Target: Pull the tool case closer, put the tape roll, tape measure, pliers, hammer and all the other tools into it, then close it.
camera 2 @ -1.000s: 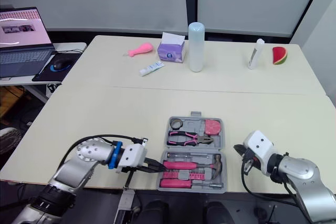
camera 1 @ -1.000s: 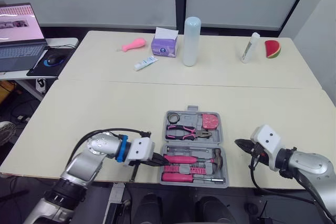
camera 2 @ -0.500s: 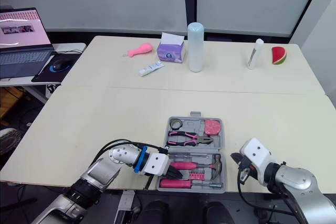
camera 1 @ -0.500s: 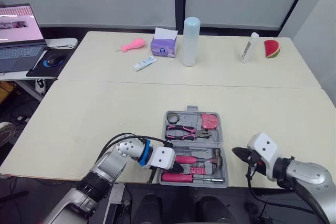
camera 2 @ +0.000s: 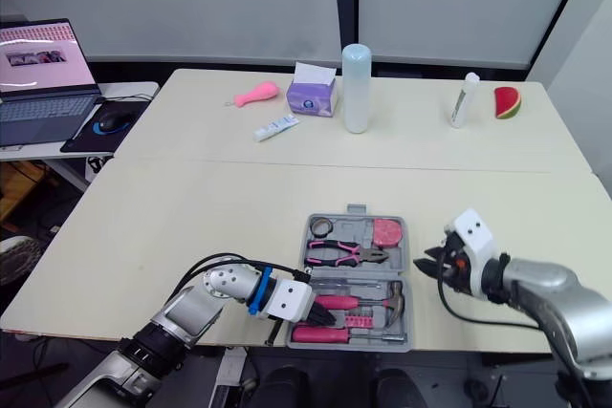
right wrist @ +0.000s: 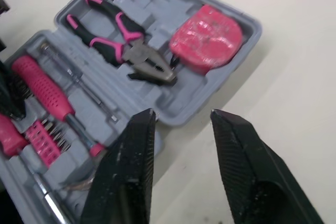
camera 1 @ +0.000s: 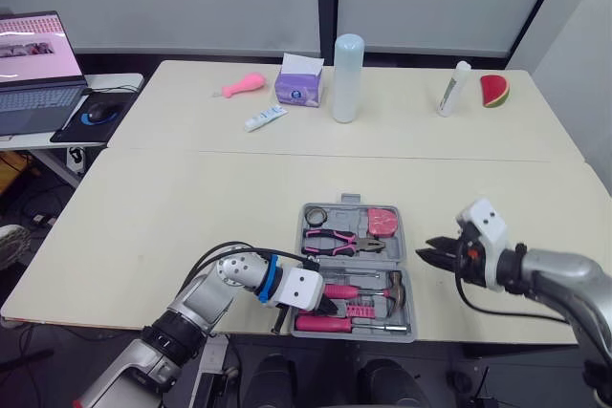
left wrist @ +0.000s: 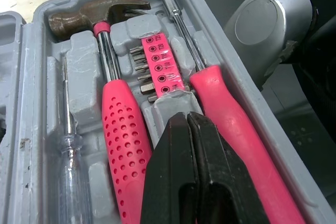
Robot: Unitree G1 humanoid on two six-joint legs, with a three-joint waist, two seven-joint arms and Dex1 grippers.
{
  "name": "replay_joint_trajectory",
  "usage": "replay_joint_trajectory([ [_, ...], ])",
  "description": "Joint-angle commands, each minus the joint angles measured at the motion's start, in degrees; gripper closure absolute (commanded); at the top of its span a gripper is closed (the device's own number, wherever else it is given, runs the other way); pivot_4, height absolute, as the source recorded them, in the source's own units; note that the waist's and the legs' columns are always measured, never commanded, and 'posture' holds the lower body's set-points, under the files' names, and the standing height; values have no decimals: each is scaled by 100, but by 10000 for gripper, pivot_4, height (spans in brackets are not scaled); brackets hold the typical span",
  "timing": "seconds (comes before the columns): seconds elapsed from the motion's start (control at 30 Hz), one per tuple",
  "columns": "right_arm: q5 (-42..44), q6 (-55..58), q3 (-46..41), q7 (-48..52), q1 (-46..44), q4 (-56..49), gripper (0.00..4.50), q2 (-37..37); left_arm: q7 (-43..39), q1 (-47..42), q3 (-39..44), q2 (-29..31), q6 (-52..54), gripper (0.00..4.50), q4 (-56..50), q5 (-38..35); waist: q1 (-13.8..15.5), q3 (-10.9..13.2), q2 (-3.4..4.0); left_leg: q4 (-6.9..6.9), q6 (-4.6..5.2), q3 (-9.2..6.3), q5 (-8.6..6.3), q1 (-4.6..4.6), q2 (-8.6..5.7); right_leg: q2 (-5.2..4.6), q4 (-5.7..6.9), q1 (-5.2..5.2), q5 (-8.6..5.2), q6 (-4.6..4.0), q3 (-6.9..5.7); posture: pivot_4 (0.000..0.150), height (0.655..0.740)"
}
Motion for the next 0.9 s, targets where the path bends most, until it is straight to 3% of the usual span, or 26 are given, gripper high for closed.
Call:
replay_joint_trajectory([
  [0.03,108,349,195,-135,-709,572,14624,126,49,90,-172,51,183,45000,146,293,-1,0,1,0,0,1,0,-1,0,0,0,-1,0,0,1,1500,7075],
  [0.2,63,624,354,-442,-1513,1424,184,466,91,107,-219,58,229,45000,149,315,7,-2,-1,0,-1,1,0,-4,0,-5,0,-3,0,0,-1,1500,7075],
  [0.53,-291,361,501,-977,-2187,2990,184,1110,106,96,-293,58,226,45000,222,331,-1,-3,1,0,-2,4,2,-5,0,-30,2,-7,0,0,0,1500,7075],
  [0.9,-291,199,424,-908,-2728,4484,184,1679,81,98,-320,110,224,45000,284,334,-10,-17,4,0,-4,7,2,-3,2,-32,3,-10,0,0,0,1500,7075],
])
